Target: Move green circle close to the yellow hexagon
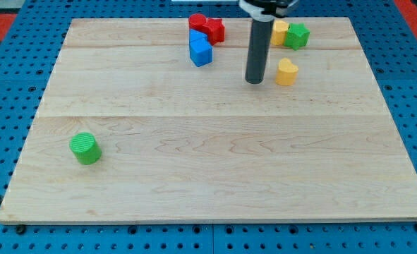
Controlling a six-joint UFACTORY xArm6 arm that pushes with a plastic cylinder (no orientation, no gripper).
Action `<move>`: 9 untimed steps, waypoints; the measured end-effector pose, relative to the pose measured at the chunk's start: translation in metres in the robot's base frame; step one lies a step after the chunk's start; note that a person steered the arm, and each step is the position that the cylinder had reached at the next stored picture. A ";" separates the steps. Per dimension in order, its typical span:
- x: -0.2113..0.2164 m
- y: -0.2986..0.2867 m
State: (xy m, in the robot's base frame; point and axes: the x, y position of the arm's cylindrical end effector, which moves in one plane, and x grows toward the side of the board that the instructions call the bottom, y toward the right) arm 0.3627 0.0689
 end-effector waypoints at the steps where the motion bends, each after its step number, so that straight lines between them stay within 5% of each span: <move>1: 0.004 0.026; 2: 0.005 0.082; 5: -0.044 0.100; 6: 0.036 0.053; 9: 0.220 -0.306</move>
State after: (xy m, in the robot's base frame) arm 0.5831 -0.2367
